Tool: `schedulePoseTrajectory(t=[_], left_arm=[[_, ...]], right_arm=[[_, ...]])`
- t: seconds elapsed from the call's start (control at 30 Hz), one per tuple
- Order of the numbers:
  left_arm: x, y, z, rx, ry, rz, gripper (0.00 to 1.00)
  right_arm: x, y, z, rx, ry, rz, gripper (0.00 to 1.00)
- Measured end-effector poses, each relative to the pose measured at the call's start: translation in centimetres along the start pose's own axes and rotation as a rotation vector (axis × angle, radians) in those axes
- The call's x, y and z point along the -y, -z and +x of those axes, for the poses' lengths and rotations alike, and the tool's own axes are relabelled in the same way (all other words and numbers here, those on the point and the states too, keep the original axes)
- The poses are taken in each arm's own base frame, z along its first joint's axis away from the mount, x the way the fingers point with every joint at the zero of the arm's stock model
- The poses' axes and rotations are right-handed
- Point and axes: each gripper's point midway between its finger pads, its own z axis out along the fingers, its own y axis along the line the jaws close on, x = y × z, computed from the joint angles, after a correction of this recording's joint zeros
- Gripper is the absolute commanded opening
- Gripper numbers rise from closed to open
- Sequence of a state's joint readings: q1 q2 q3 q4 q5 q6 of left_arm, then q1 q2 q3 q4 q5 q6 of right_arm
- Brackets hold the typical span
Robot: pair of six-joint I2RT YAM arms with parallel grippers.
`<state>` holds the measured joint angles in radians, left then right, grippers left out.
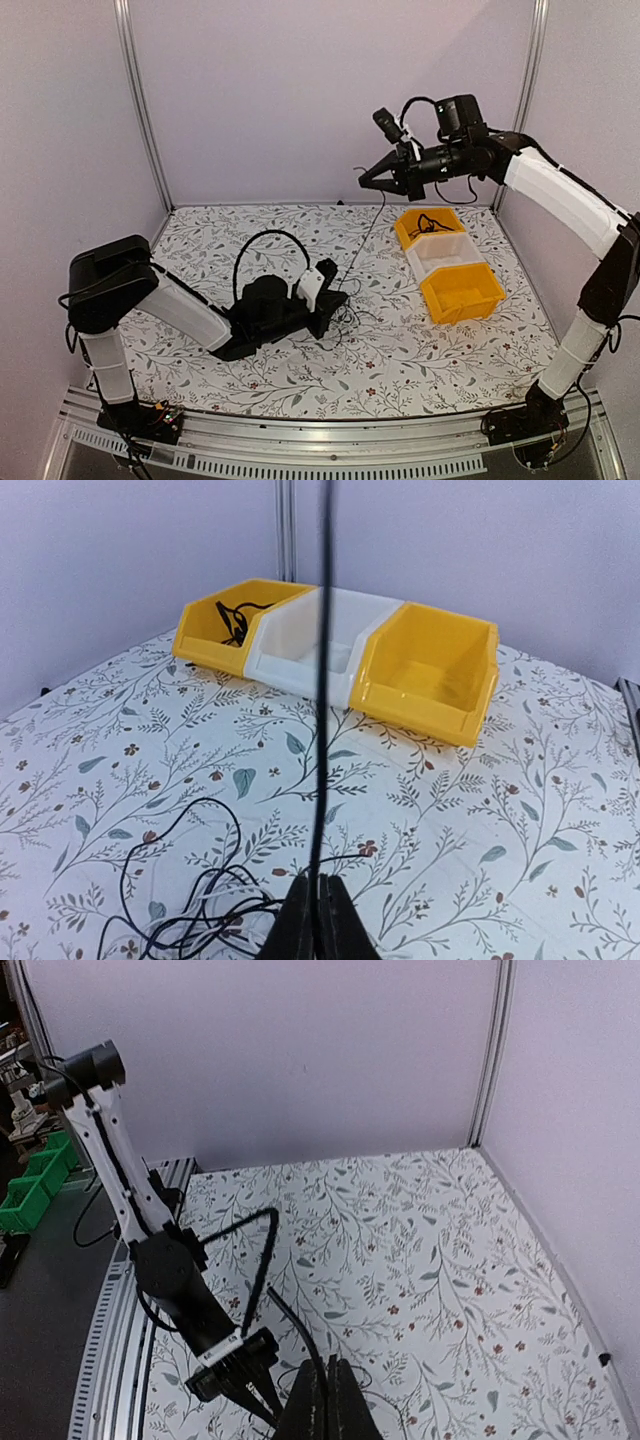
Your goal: Untangle the cables
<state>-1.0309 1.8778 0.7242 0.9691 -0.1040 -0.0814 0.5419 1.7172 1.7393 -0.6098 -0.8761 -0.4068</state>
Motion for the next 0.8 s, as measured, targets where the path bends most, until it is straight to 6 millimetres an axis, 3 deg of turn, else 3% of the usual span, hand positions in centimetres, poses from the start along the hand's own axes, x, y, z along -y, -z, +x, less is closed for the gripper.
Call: schedulePoseTrajectory(t=[0.13,0.2,0.27,0.37,0.47,0.63,0.8], left_arm=[[-1.2,-2.3,1.2,-0.004,0.019,-0.013,0.00],[-2.0,-3.0,0.1,0.040,0.034,-0.018,0.00],[-2.6,-3.3,-1.8,0.106,0.050,-0.019,0.00],[-3.5,-3.2,-3.5,0.170,0.069,-0.022,0.00],[-4.5,-3.0,-3.5,0.176,0.080,-0.033,0.00],[-6.1,-2.7,-2.4,0.152,0.093,-0.064,0.00],[-7.9,-3.1,0.4,0.071,0.100,-0.102,0.00]], right_arm=[[-3.2,6.7,-11.6,0.202,0.234,0.068,0.00],[-4.6,10.2,-15.1,0.270,0.313,0.114,0.00],[-5.2,12.9,-16.9,0.308,0.357,0.157,0.00],[-4.8,16.3,-18.3,0.335,0.384,0.234,0.00],[-3.8,18.4,-18.3,0.334,0.369,0.287,0.00],[-2.7,21.7,-18.5,0.339,0.355,0.377,0.00],[-4.2,23.2,-19.9,0.373,0.412,0.405,0.00]])
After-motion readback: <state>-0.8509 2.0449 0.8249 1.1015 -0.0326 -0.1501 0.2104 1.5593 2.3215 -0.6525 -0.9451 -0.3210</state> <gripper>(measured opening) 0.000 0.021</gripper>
